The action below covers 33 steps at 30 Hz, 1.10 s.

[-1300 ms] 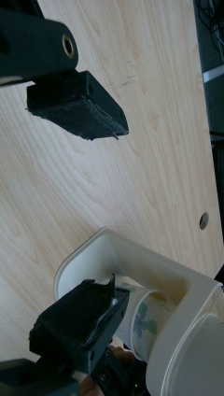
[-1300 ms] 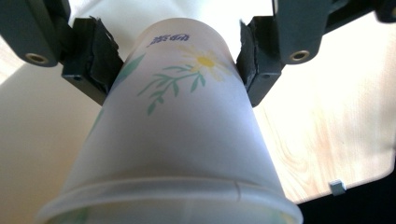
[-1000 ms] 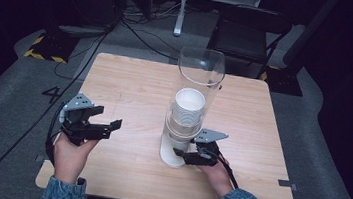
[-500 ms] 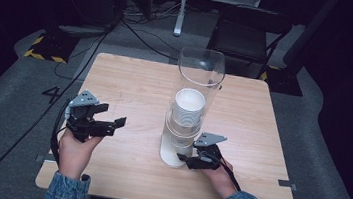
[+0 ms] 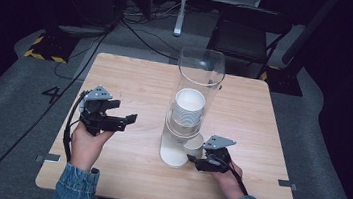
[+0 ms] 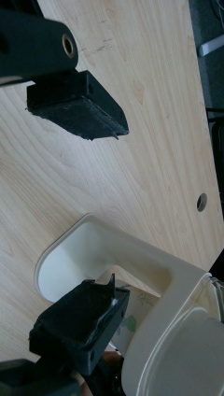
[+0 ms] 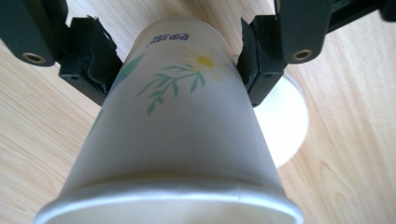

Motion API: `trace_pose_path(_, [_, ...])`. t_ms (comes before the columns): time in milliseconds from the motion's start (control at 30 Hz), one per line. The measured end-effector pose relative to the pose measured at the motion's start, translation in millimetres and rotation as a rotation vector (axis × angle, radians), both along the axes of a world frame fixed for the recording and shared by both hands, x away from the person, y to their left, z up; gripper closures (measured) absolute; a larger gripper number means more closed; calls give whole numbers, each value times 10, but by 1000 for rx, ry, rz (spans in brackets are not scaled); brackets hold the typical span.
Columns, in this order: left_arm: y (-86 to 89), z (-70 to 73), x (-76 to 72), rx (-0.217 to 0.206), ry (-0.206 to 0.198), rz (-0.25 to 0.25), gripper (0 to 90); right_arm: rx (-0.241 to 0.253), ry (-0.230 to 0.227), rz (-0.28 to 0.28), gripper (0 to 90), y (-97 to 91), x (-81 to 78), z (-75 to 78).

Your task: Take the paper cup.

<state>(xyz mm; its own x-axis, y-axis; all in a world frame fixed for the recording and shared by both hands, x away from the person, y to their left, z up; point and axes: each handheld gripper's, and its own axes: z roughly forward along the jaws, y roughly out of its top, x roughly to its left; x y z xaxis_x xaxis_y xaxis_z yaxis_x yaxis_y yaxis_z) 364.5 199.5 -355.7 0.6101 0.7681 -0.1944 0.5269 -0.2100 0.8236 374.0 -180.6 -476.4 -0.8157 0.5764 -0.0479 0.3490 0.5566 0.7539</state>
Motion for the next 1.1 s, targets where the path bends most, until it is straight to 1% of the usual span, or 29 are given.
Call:
trace_pose_path(100, [-35,2,35,-2,1,-7,193,-4,-11,-29,363,-78,2,15])
trace_pose_path(233, [-72,4,70,-1,-3,-15,193,9,-32,-59,363,-181,5,71])
trace_pose_path(300, [-77,5,77,3,-2,-18,193,23,-41,-70,363,-234,10,111])
trace_pose_path(433, [-71,7,73,3,-6,-15,193,73,-63,-97,363,-346,27,246])
trace_pose_path(533, [-63,5,62,2,-7,-6,193,122,-87,-120,363,-444,39,392])
trace_pose_path(633, [-54,-9,48,8,-1,-1,193,166,-98,-141,363,-533,64,507])
trace_pose_path(700, [-41,-12,33,11,-1,3,194,181,-109,-159,363,-583,82,559])
trace_pose_path(800, [-13,-17,3,11,-2,12,193,205,-116,-194,362,-680,138,624])
trace_pose_path(867, [16,-22,-18,12,1,19,194,206,-121,-215,361,-728,173,648])
trace_pose_path(900, [30,-27,-27,12,1,23,194,207,-121,-237,360,-760,197,661])
trace_pose_path(967, [37,-29,-35,11,5,26,194,211,-115,-270,359,-805,237,668])
trace_pose_path(1000, [61,-38,-55,13,5,31,193,215,-105,-300,358,-842,270,665])
trace_pose_path(1100, [92,-48,-86,15,11,36,194,217,-93,-336,356,-897,331,651])
